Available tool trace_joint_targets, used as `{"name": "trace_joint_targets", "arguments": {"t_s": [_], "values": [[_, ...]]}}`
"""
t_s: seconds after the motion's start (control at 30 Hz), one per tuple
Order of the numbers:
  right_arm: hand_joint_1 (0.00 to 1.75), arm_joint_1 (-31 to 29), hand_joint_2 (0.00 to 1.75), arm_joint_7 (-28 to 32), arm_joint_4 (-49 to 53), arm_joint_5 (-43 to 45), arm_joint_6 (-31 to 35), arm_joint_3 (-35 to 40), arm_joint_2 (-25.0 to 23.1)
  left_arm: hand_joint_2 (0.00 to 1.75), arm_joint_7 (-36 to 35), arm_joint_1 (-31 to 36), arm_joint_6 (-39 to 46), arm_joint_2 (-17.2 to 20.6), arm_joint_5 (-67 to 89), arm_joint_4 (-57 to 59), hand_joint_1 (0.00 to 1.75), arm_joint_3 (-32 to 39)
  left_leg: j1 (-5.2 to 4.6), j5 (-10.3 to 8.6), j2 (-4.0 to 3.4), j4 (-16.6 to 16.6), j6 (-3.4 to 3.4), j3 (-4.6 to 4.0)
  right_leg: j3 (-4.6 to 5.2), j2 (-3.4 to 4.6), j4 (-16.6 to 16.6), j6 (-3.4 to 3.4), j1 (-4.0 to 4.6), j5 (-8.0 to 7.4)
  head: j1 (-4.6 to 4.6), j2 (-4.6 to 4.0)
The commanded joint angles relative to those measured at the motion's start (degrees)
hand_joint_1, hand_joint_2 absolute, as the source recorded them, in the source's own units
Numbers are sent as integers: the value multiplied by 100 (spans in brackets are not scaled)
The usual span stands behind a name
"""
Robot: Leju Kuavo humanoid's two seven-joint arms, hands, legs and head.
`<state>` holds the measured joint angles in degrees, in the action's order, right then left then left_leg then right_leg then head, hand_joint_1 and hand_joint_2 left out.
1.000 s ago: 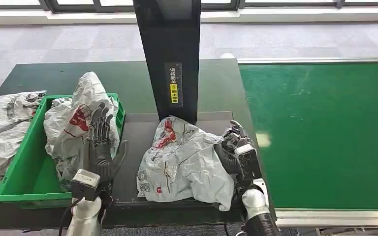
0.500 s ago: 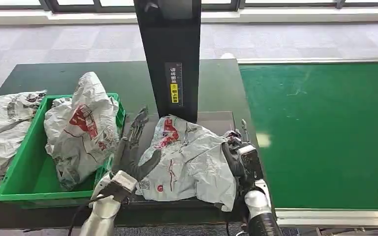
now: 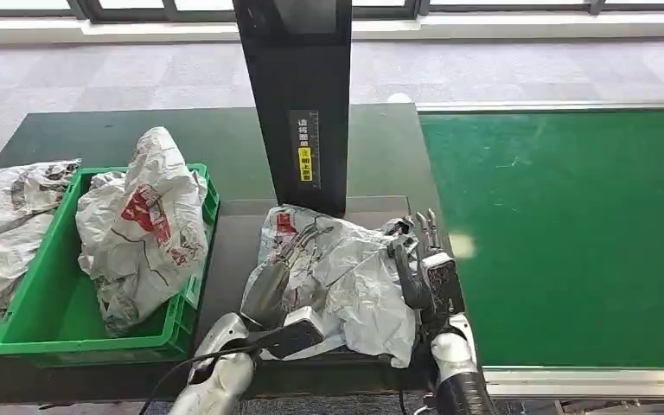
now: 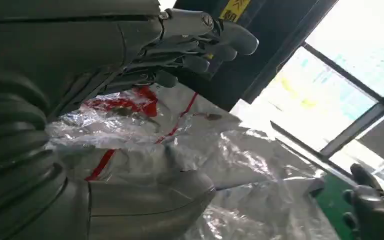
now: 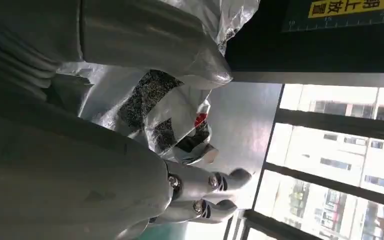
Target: Moved the parcel from conveyor to table for the left to box.
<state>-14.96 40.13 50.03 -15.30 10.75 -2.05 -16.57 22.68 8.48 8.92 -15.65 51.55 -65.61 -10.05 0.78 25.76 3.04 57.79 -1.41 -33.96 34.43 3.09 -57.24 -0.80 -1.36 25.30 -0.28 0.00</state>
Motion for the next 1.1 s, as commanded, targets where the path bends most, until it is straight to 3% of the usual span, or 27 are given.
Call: {"name": "trace_joint_targets", "arguments": {"t_s": [0.03,0.13,0.17,0.27,0.3,0.33,0.9,1.0,1.1], "values": [[0,-34,0,-13,11,-59,-135,-476,-78,175,-1397,715,815,-50,1675,1685,0,-219,-3,-5,3,-8,6,11,-19,-46,6,7,4,4,0,0],[0,-34,0,-13,11,-59,-135,-476,-78,175,-1397,715,815,-50,1675,1685,0,-219,-3,-3,-1,-6,5,8,-14,-32,5,5,2,2,0,0],[0,-39,0,-13,71,-50,-218,-462,-76,175,-2128,796,547,28,2791,1992,0,-546,-4,-2,-9,-10,8,17,-23,-43,9,9,4,4,0,0],[0,-76,0,-13,47,-72,-234,-495,-86,175,-2181,807,830,-117,3019,2354,0,-480,-1,0,-2,-7,7,14,-22,-39,9,6,6,4,0,0],[0,-61,0,-13,90,-72,-244,-500,-91,175,-2273,876,893,-142,3178,2526,105,-473,-5,0,-5,-10,8,20,-26,-43,8,7,3,6,0,0],[0,-52,0,-13,113,-80,-256,-508,-94,175,-2346,929,908,-161,3378,2656,175,-472,-2,-1,-3,-8,7,15,-23,-38,9,6,5,3,-2,0],[0,131,0,-13,550,44,-279,-421,-100,175,-2529,903,990,-223,3702,2688,175,-269,0,-4,-23,-13,12,39,-52,-49,19,8,9,-6,0,0],[0,630,0,-13,1918,142,506,259,1,175,-2608,848,1167,-224,3845,2544,175,-174,-4,-1,-12,-5,10,42,-52,-39,6,4,2,0,0,0],[0,1409,0,-13,4103,269,2271,1497,425,175,-2740,856,1924,-188,3845,2177,175,-227,-2,0,0,3,11,29,-44,-44,0,3,2,3,0,0]]}}
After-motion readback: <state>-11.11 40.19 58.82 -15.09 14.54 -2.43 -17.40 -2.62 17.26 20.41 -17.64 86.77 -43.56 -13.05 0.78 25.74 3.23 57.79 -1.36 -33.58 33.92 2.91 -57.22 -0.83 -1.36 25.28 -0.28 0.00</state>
